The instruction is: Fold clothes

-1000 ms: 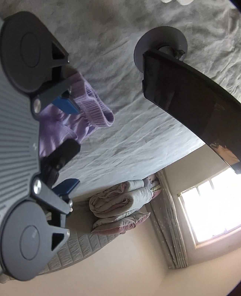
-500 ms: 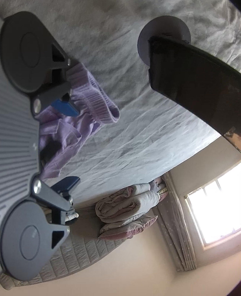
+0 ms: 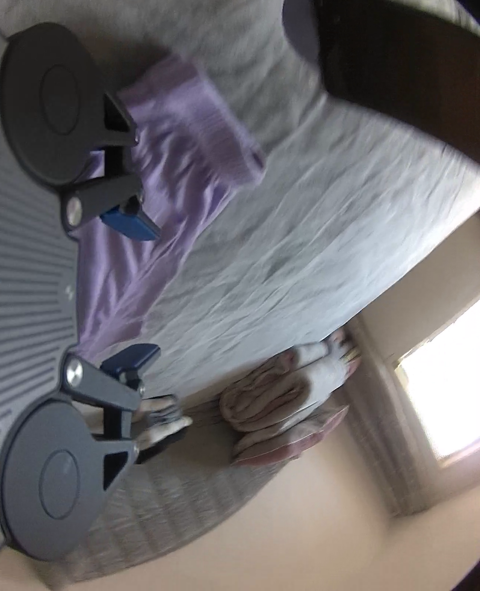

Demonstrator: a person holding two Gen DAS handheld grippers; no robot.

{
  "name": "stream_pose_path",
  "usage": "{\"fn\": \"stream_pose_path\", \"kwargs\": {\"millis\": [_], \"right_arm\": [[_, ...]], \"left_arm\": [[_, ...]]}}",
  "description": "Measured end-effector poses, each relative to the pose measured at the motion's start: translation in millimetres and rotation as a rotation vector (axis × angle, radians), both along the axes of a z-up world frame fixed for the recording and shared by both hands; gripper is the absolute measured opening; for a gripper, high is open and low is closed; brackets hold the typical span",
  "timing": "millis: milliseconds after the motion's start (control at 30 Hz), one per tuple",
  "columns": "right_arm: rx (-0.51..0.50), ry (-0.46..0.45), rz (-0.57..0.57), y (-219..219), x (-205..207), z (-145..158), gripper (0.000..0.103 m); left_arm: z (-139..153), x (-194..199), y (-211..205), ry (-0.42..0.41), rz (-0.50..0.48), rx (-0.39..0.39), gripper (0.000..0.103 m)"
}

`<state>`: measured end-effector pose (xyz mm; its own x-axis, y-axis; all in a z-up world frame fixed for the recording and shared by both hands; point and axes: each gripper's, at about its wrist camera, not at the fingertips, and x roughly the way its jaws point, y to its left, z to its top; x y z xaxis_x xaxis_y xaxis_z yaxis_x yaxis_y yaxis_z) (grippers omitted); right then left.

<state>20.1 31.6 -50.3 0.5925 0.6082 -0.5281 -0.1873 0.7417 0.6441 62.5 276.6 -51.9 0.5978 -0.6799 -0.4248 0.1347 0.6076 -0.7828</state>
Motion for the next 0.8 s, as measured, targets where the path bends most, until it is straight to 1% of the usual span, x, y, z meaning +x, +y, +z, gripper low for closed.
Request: {"fn": "stream_pose_path", "kwargs": {"millis": [67,133,167,200,233,333,367,400,433,500,567,600,633,667,700,733,767,800], "right_arm": [[-0.05,-0.007,-0.029,-27.1,-2.1,4.7,0.016],[-0.072,0.009,-0.053,-53.1,-8.2,5.8,0.018],[-0.082,0.018,-0.064,-65.9,-11.5,6.3,0.026],[-0.091,0.027,-0.076,-78.8,-14.8,6.7,0.032],[-0.101,0.036,-0.087,-91.6,-18.2,7.1,0.036],[-0.129,0.063,-0.122,-130.2,-28.1,8.4,0.036],[-0.139,0.072,-0.134,-143.0,-31.4,8.8,0.036],[-0.148,0.08,-0.145,-155.9,-34.7,9.2,0.036],[-0.158,0.089,-0.157,-168.7,-38.0,9.7,0.036],[-0.14,0.11,-0.169,-183.7,-44.5,8.3,0.036],[-0.12,0.135,-0.176,-191.9,-49.1,4.8,0.036],[-0.109,0.151,-0.18,-195.6,-51.3,1.3,0.036],[-0.098,0.173,-0.194,-198.6,-54.3,-3.6,0.036],[-0.078,0.19,-0.201,-201.1,-57.8,-9.0,0.036],[-0.05,0.191,-0.203,-203.7,-61.1,-12.6,0.036],[-0.022,0.189,-0.205,-206.3,-64.4,-15.6,0.036],[0.007,0.186,-0.207,-208.9,-67.7,-18.6,0.035],[0.029,0.197,-0.201,-210.1,-68.3,-20.0,0.035]], "left_arm": [[-4.4,0.3,-10.5,0.013,-0.056,0.031,0.062],[-7.5,-1.4,-20.4,0.027,-0.072,0.126,0.062],[-8.6,-3.5,-23.9,0.031,-0.061,0.188,0.057],[-8.6,-5.7,-25.4,0.032,-0.048,0.228,0.051],[-7.2,-8.7,-25.4,0.03,-0.036,0.252,0.051],[2.3,-19.8,-27.8,0.014,-0.002,0.327,0.052],[5.8,-24.1,-30.6,-0.001,0.0,0.355,0.054],[9.1,-28.8,-34.5,-0.027,-0.009,0.373,0.057],[11.8,-32.3,-37.9,-0.068,-0.029,0.377,0.057],[15.1,-40.3,-47.4,-0.161,-0.086,0.36,0.057],[14.2,-48.8,-62.8,-0.215,-0.162,0.359,0.057],[11.3,-52.5,-70.5,-0.227,-0.193,0.377,0.057],[7.3,-56.1,-78.0,-0.232,-0.22,0.403,0.057],[3.9,-58.7,-83.3,-0.234,-0.225,0.442,0.057],[0.6,-61.0,-87.5,-0.235,-0.222,0.487,0.053],[-2.6,-63.3,-91.8,-0.235,-0.218,0.532,0.052],[-5.9,-65.6,-96.1,-0.236,-0.214,0.578,0.052],[-5.3,-68.4,-98.1,-0.235,-0.204,0.598,0.052]]}}
